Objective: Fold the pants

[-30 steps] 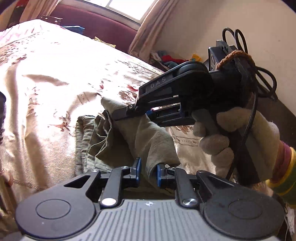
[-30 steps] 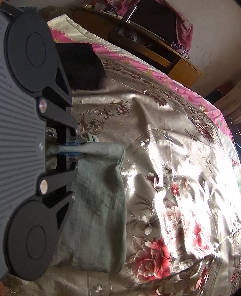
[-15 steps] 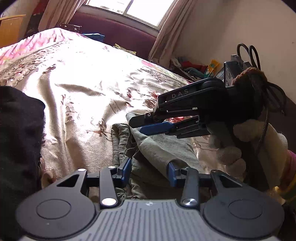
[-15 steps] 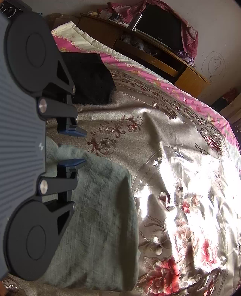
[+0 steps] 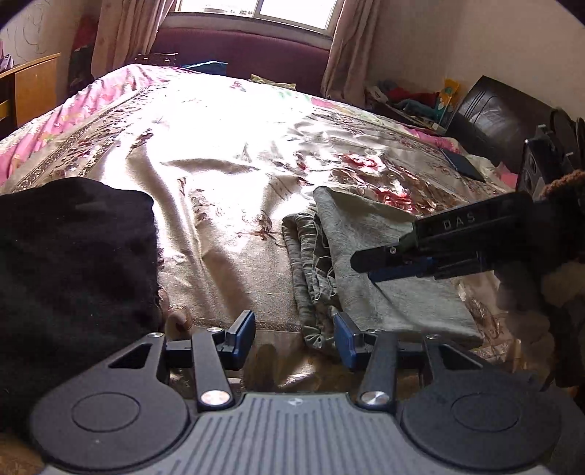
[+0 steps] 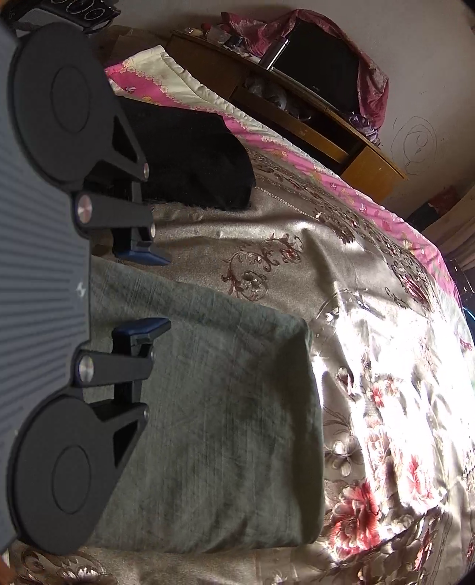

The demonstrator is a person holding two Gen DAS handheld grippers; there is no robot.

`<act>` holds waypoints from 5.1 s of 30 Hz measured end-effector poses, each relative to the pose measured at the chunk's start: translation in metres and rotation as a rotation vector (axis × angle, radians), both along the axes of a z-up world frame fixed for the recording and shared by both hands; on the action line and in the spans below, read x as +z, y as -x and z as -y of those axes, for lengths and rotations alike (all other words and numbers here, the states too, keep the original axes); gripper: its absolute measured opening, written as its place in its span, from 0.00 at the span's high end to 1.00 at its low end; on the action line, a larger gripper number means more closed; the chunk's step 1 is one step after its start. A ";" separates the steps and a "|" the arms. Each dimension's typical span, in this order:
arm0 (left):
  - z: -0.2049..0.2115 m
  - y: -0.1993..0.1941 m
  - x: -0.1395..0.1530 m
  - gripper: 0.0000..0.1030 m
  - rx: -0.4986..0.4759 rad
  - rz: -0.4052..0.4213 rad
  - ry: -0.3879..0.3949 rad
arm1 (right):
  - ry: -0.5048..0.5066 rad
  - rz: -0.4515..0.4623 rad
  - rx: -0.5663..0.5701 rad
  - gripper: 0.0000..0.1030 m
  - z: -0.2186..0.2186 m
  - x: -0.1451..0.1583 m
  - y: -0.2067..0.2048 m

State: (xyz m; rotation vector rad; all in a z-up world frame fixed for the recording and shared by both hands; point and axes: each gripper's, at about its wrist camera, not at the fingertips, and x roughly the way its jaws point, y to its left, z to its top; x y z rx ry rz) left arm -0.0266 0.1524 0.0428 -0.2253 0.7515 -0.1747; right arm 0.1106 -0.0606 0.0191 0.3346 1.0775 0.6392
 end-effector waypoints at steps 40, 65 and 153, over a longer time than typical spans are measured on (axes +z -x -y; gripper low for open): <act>0.138 -0.078 -0.033 0.39 -0.367 0.078 -0.262 | -0.056 0.084 -0.376 0.61 0.126 -0.049 -0.068; 0.128 -0.076 -0.040 0.36 -0.286 0.020 -0.230 | 0.119 0.133 -0.285 0.68 0.110 -0.032 0.036; 0.020 -0.051 -0.026 0.77 0.009 -0.110 0.016 | 0.186 0.146 -0.066 0.87 -0.087 -0.003 -0.035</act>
